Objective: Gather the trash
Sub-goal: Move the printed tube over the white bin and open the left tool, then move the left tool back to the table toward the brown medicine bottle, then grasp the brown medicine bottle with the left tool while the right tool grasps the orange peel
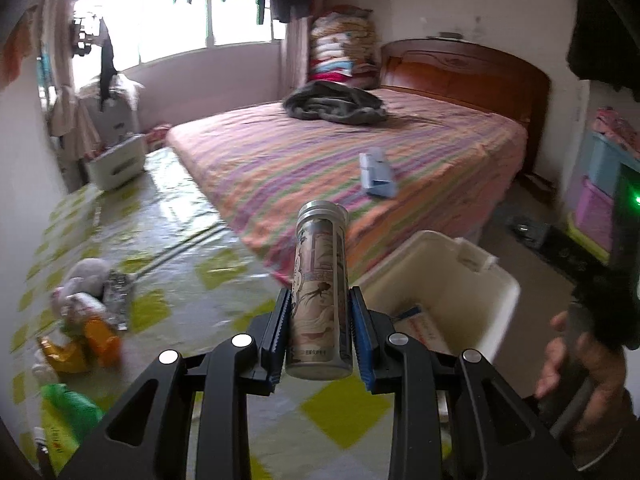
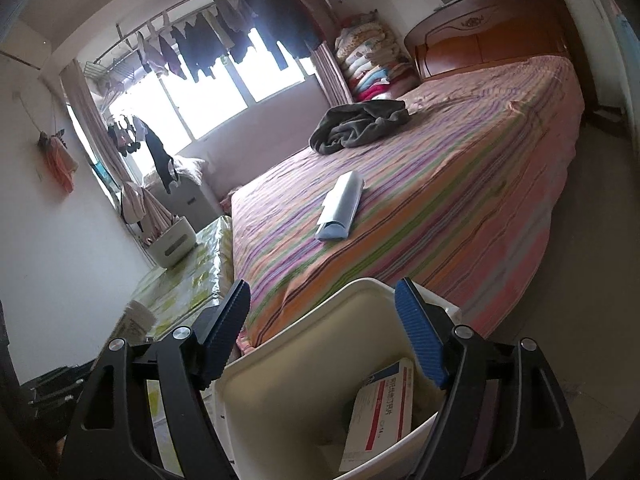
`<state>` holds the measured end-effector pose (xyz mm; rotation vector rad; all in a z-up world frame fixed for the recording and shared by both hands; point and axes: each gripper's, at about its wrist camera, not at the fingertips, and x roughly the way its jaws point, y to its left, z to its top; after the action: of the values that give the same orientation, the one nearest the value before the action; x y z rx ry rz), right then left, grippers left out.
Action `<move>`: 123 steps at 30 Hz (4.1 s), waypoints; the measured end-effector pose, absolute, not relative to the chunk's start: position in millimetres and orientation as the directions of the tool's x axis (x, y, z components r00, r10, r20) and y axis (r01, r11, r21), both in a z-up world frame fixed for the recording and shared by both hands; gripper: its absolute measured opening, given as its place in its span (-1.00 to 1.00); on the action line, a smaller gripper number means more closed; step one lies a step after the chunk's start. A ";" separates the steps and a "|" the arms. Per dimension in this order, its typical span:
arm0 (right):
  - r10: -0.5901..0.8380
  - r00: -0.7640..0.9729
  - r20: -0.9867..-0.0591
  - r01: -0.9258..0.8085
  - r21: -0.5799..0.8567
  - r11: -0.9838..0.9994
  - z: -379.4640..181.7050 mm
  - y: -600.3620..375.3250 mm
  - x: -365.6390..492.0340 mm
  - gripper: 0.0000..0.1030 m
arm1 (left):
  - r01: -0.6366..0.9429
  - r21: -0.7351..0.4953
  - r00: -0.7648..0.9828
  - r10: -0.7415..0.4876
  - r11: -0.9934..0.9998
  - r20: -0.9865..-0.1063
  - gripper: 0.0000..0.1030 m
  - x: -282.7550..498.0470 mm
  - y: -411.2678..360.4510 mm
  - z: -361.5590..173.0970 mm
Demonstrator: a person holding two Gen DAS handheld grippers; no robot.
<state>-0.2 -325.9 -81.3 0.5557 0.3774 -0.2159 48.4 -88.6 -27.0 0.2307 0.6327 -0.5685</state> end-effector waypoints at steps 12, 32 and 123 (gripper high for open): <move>-0.102 0.914 -0.393 0.306 0.504 0.808 -82.6 -334.2 -9.4 0.43 | 0.661 0.050 0.594 -0.480 0.749 -0.645 -0.45 38.0 -142.5 -34.6; -0.067 0.909 -0.412 0.281 0.486 0.827 -84.5 -321.0 2.9 0.43 | 0.490 0.193 0.776 -0.325 0.850 -0.541 0.50 40.8 -94.9 -14.5; 0.371 0.506 -0.779 -0.452 0.127 0.883 -128.9 56.5 213.6 0.39 | -0.028 0.029 0.544 0.040 0.999 -0.838 -0.19 51.8 229.9 -95.9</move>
<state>213.6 56.5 -128.9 -0.0966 0.9143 0.4972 51.8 229.9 -95.9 0.0132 0.9952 0.0400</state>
